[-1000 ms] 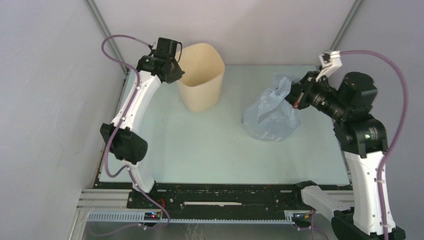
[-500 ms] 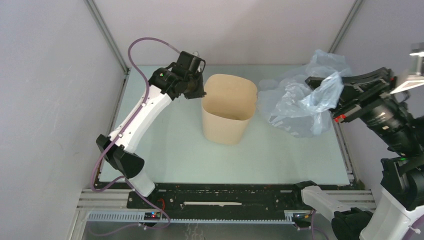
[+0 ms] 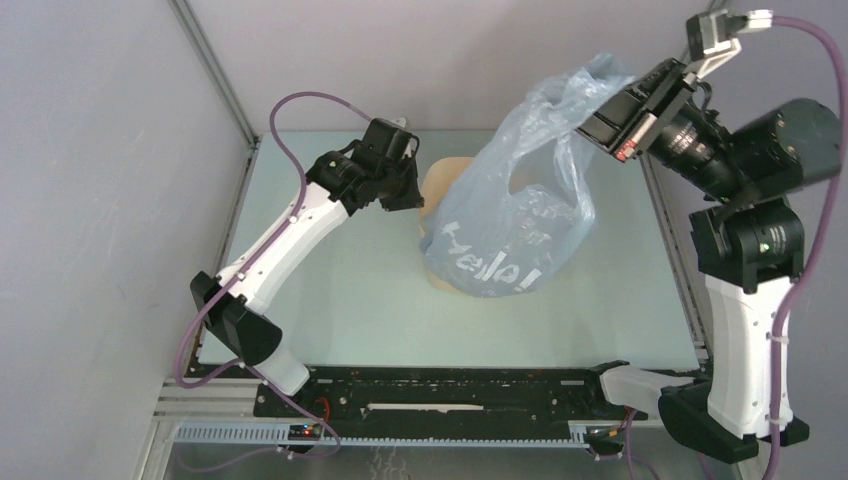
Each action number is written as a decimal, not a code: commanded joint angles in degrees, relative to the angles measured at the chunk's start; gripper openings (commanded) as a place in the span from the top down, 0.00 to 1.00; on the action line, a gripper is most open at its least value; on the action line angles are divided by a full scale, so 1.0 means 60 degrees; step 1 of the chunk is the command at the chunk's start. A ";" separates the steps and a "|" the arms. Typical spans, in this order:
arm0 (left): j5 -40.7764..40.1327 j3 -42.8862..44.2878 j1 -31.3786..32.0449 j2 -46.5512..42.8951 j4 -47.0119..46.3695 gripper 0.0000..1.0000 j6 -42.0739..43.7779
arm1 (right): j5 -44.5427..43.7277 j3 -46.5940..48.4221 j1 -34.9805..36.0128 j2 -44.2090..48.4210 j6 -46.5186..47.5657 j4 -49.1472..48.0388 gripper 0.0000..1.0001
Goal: Put the trash bags into the trash bin
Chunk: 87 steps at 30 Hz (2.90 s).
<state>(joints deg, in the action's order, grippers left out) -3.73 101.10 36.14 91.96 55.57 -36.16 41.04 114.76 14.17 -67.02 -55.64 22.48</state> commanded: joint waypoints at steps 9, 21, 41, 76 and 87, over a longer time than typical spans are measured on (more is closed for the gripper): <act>0.0815 -0.0319 0.0312 -0.0583 -0.0897 1.00 -0.0391 | -0.0127 0.2783 0.0564 -0.1742 -0.0695 -0.0463 1.00; 0.1055 0.0093 0.0310 -0.0333 -0.0898 0.96 -0.0318 | -0.0500 0.0413 -0.0315 -0.0735 0.0512 0.0861 1.00; 0.0988 0.0012 0.0299 -0.0328 -0.0876 0.97 -0.0272 | -0.0093 0.2975 -0.1707 -0.1675 0.0321 0.1192 1.00; 0.1106 0.0135 0.0304 -0.0218 -0.1130 0.98 -0.0696 | -0.1500 0.2229 -0.1846 -0.1327 0.3091 0.3834 1.00; 0.1247 0.0108 0.0301 -0.0260 -0.1321 0.96 -0.0726 | -0.2791 0.3125 0.0763 -0.2669 0.2791 0.3485 1.00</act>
<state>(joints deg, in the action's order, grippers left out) 1.45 99.18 37.50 91.22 51.59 -39.07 26.70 128.07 16.58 -80.97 -36.51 46.46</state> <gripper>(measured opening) 0.042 0.008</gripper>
